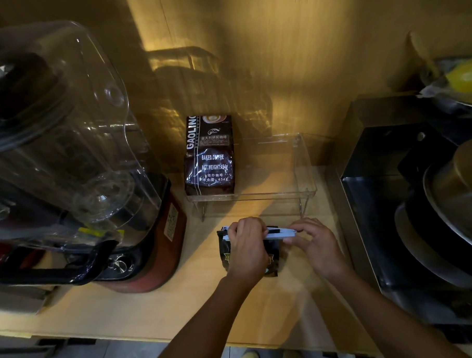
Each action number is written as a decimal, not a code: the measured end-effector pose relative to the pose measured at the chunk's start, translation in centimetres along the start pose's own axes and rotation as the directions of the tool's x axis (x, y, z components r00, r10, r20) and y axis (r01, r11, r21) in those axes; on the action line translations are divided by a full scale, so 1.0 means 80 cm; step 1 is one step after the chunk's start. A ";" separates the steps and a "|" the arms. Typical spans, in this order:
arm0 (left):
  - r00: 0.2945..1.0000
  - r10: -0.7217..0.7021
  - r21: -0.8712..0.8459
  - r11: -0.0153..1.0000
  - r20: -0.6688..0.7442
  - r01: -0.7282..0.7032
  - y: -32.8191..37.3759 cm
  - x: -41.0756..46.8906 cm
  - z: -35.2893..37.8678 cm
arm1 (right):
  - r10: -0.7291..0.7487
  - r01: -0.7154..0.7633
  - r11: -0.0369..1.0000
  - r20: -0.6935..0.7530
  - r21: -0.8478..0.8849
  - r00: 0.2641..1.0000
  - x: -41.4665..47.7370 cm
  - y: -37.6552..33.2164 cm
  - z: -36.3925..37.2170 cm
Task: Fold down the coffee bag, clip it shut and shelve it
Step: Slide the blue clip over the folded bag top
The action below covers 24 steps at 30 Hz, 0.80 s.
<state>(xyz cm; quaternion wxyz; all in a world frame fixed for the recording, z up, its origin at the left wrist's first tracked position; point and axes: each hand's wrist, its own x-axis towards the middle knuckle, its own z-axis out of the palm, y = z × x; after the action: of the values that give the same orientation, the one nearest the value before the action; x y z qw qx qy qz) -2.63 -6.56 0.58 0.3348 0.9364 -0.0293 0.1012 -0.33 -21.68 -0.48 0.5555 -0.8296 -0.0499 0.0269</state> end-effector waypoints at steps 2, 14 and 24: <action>1.000 0.023 0.005 1.000 -0.011 -0.023 0.002 -0.001 -0.001 | -0.019 0.019 0.998 0.003 -0.058 1.000 0.002 -0.002 0.007; 1.000 -0.017 0.046 0.999 -0.026 0.018 0.005 0.001 -0.004 | -0.021 0.021 1.000 0.009 -0.003 1.000 0.011 -0.010 0.034; 0.987 0.151 0.106 0.982 0.051 -0.155 -0.011 0.015 -0.027 | 0.064 -0.063 0.992 -0.003 0.112 0.998 0.008 0.004 0.026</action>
<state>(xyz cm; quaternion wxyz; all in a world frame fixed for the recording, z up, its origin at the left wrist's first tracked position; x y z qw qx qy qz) -1.70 -4.52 1.91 0.2734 0.9503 -0.1029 0.1078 0.08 -19.79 -1.60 0.6002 -0.7983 -0.0200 0.0448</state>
